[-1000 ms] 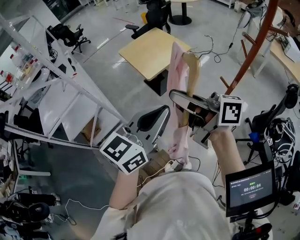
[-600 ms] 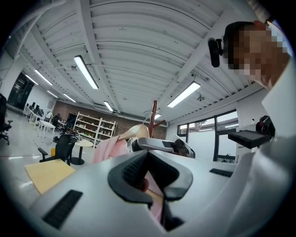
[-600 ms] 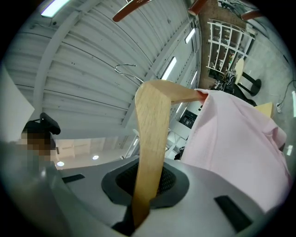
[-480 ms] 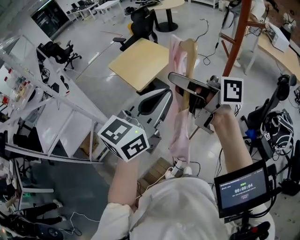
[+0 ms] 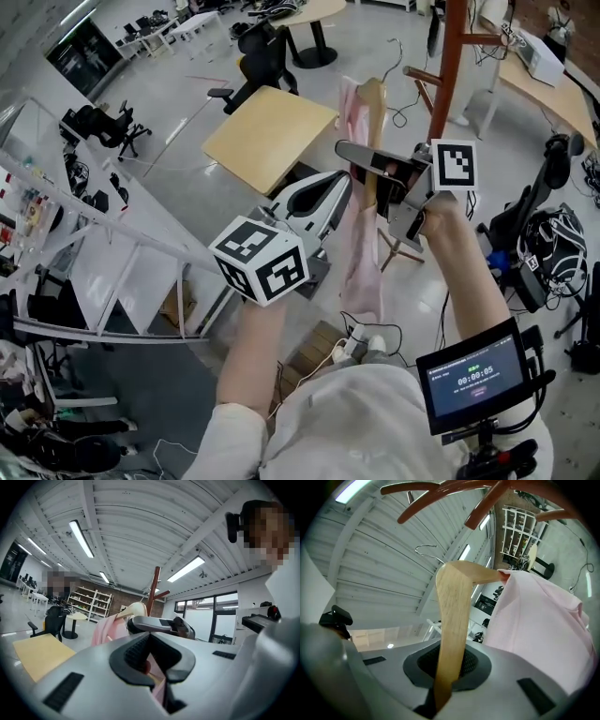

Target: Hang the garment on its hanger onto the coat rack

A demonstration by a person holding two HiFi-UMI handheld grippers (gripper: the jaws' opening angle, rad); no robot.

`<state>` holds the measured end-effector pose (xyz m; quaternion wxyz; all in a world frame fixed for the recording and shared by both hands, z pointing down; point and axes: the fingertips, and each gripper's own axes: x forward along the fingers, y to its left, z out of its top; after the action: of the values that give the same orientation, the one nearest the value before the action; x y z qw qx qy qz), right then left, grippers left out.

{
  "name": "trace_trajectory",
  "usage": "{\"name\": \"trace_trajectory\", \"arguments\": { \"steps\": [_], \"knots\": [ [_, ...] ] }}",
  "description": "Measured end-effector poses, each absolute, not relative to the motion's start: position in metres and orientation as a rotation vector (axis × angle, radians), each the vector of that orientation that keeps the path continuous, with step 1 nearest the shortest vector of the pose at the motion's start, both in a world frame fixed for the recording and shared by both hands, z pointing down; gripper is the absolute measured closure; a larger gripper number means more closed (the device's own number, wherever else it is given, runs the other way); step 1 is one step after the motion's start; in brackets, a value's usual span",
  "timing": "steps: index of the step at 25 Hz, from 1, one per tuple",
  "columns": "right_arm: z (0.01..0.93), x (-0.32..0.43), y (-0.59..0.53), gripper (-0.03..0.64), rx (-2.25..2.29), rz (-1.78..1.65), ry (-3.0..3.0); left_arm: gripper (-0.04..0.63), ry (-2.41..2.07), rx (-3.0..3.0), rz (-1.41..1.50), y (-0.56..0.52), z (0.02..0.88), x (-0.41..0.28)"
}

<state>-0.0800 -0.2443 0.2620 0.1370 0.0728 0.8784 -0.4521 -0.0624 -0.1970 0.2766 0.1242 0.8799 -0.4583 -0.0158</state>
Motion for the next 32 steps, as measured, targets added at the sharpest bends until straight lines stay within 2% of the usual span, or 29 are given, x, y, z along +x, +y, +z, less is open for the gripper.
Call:
{"name": "trace_trajectory", "arguments": {
  "steps": [9, 32],
  "knots": [
    [0.294, -0.056, -0.277, 0.594, 0.12, -1.346, 2.535, 0.589, -1.269, 2.549, 0.032, -0.22, 0.304, -0.024],
    [0.344, -0.043, -0.307, 0.595, 0.022, -1.442, 2.521, 0.589, -1.236, 2.475, 0.074, -0.24, 0.344, -0.013]
  ]
}}
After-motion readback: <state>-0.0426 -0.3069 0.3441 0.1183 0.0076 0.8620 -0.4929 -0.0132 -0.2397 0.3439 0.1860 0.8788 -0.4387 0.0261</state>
